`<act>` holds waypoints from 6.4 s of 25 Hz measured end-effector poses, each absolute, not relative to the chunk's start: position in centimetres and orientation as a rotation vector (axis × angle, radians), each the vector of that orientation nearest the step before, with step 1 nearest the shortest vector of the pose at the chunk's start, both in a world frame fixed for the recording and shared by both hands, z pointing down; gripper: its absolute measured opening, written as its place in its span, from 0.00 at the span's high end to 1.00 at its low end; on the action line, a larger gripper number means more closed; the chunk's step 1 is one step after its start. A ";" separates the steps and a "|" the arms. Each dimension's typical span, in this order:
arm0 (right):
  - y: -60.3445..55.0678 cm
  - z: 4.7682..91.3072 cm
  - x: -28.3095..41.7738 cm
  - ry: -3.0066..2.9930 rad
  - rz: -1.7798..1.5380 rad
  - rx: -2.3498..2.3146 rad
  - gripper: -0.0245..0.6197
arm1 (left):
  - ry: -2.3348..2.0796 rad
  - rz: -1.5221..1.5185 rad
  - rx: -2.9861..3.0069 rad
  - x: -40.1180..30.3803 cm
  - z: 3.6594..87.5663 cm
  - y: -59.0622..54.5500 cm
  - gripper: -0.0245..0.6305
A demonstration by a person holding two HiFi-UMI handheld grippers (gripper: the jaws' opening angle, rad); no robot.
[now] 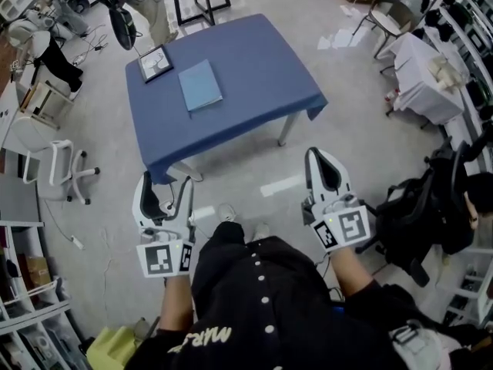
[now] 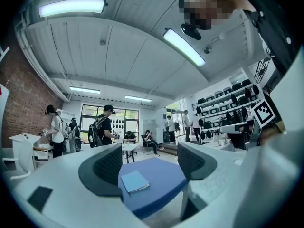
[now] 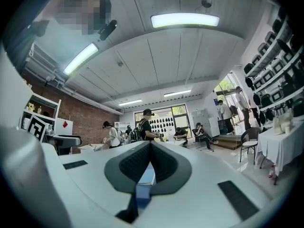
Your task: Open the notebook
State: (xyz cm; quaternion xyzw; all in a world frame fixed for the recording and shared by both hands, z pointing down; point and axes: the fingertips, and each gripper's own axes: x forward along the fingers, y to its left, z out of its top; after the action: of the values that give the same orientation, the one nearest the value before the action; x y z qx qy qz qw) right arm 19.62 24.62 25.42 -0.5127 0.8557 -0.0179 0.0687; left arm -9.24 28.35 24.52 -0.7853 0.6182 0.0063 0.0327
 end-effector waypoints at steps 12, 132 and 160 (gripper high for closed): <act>13.7 26.0 18.9 2.547 -0.041 -1.607 0.96 | 1.912 0.016 -2.447 -10.8 26.5 16.3 0.43; -21.8 48.5 -3.1 3.102 -0.464 -1.185 0.96 | 3.119 0.990 -2.113 -35.2 59.9 -8.6 0.93; -21.7 47.5 -2.8 3.071 -0.425 -1.234 0.96 | 3.303 0.182 -1.940 -38.1 61.8 -6.2 0.63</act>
State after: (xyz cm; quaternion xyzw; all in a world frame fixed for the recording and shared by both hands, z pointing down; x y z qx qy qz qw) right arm -2.82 -21.69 47.50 -0.3679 0.9160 -0.1268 -0.0976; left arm -38.12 -6.21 61.76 -0.4758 0.8100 0.0447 -0.3398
